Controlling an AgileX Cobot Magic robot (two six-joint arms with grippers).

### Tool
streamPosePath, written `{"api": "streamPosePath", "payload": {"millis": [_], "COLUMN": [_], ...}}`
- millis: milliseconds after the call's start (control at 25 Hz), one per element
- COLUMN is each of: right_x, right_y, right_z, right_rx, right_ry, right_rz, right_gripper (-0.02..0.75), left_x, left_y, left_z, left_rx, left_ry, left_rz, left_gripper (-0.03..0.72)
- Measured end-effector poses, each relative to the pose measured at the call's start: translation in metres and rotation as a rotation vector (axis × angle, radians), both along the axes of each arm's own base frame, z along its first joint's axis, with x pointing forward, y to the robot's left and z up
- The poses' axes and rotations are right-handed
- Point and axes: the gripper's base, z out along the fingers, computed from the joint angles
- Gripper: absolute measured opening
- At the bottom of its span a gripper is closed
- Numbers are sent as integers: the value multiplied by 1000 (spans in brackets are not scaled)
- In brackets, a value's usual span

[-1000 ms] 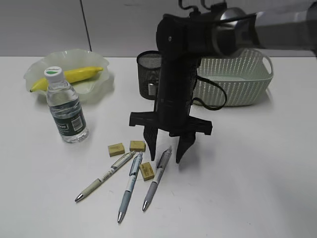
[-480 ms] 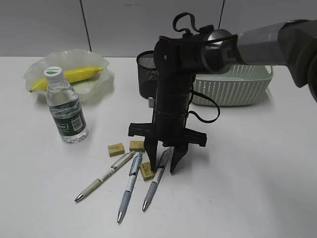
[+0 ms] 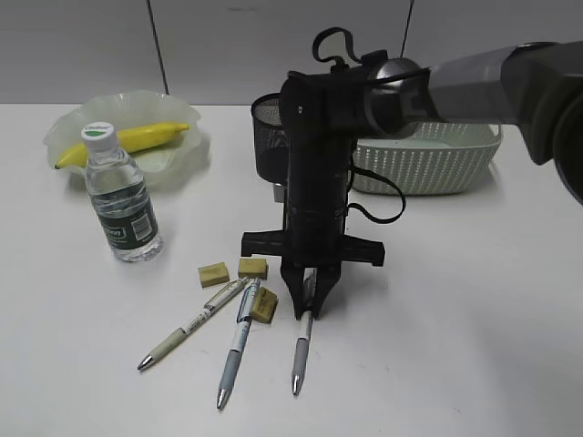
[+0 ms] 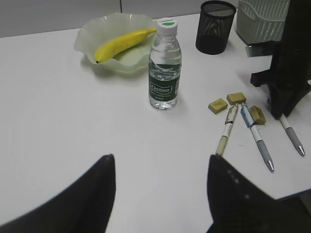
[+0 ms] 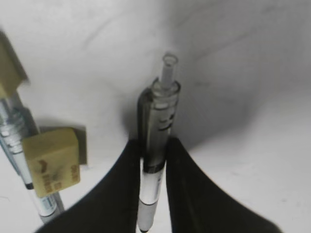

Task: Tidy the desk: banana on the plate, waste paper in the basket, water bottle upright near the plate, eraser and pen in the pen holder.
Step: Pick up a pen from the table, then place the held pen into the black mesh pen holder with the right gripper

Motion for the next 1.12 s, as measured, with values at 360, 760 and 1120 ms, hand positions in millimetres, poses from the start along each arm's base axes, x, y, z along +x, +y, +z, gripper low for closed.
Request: {"api": "streamPosePath", "payload": {"millis": [360, 760, 1120], "right_x": [38, 74, 112], "right_y": [9, 9, 20], "right_z": [75, 211, 194], "right_rx": [38, 123, 112], "right_ry": [-313, -958, -1283], "right_rz": [152, 213, 332], "right_gripper": [133, 132, 132], "left_x": [0, 0, 0], "left_y": [0, 0, 0], "left_z": [0, 0, 0], "left_rx": [0, 0, 0], "left_ry": [0, 0, -1], "left_rz": [0, 0, 0], "left_gripper": [445, 445, 443]}}
